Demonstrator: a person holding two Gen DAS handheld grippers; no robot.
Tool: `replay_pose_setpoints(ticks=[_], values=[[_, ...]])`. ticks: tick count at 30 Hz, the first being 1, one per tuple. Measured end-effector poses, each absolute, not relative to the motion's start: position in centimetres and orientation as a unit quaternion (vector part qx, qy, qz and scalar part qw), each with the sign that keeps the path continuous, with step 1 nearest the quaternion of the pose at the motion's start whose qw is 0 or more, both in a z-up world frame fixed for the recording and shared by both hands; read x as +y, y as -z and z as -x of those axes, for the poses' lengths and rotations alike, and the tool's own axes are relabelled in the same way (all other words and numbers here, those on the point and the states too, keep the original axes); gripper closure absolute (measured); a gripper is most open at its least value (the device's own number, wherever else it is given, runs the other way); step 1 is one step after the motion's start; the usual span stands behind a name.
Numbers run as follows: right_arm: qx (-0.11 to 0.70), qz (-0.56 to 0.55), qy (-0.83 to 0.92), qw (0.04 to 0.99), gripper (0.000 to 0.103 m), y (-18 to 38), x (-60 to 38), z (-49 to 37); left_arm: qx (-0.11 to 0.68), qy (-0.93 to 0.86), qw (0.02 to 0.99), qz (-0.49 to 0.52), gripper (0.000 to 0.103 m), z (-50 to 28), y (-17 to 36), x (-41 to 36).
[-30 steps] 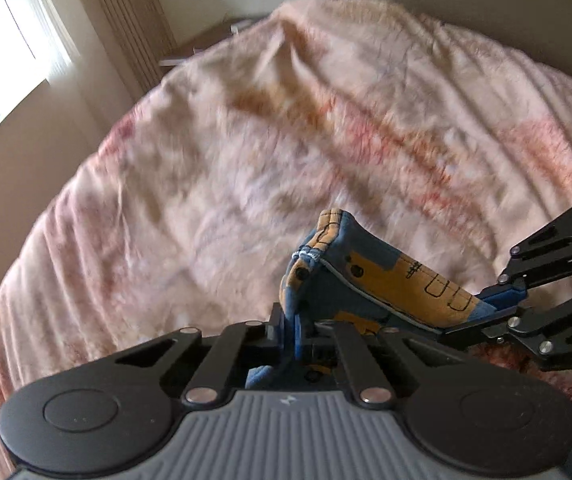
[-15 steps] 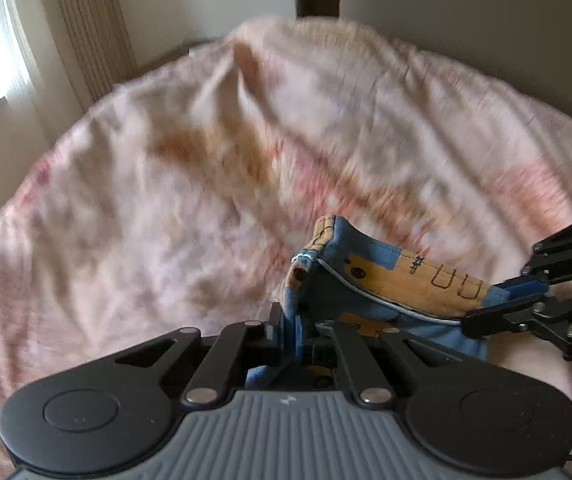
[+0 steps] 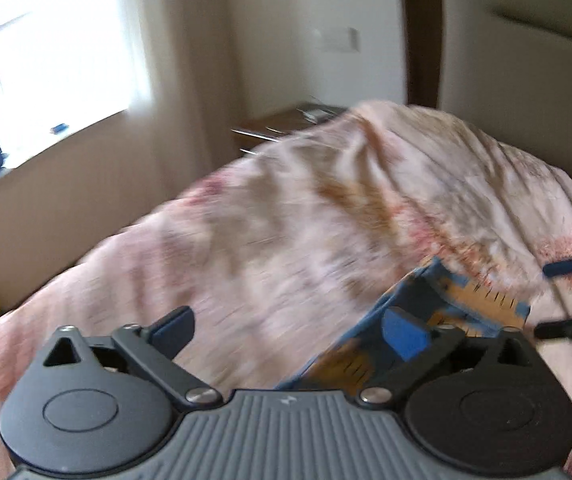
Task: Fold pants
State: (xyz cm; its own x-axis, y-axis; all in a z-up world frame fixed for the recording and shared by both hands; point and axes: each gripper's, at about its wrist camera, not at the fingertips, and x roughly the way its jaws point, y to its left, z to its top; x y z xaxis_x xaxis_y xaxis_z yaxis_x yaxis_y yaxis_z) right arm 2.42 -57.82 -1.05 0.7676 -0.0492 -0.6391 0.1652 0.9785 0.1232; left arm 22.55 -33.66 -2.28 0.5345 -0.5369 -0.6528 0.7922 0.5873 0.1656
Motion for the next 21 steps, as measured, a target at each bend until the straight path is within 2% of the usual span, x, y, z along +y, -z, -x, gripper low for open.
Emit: replay_pose_setpoints(ticks=[3,6,9,13,15,21], values=[[0.334,-0.042,0.026,0.941,0.004,0.0,-55.2,-4.1,0.29,0.37,0.854,-0.224,0.0,-20.8,2.3,-27.5],[0.344,-0.017,-0.033,0.938,0.001,-0.3,-51.7,-7.4,0.309,0.355,0.847,-0.248,0.0,-19.9,3.5,-22.6],[0.398,0.011,-0.12,0.91,0.001,1.2,-47.0,-12.0,0.322,0.312,0.849,-0.28,0.0,-19.3,5.4,-18.6],[0.45,0.062,-0.147,0.878,0.001,3.6,-42.6,-15.8,0.405,0.228,0.84,-0.281,0.001,-21.6,8.1,-12.9],[0.467,0.112,-0.123,0.869,0.001,4.8,-42.3,-16.4,0.435,0.197,0.846,-0.239,0.0,-22.9,8.7,-9.9],[0.473,0.076,0.016,0.877,0.001,4.7,-48.5,-16.3,0.469,0.154,0.869,-0.038,0.001,-25.0,6.4,-1.6]])
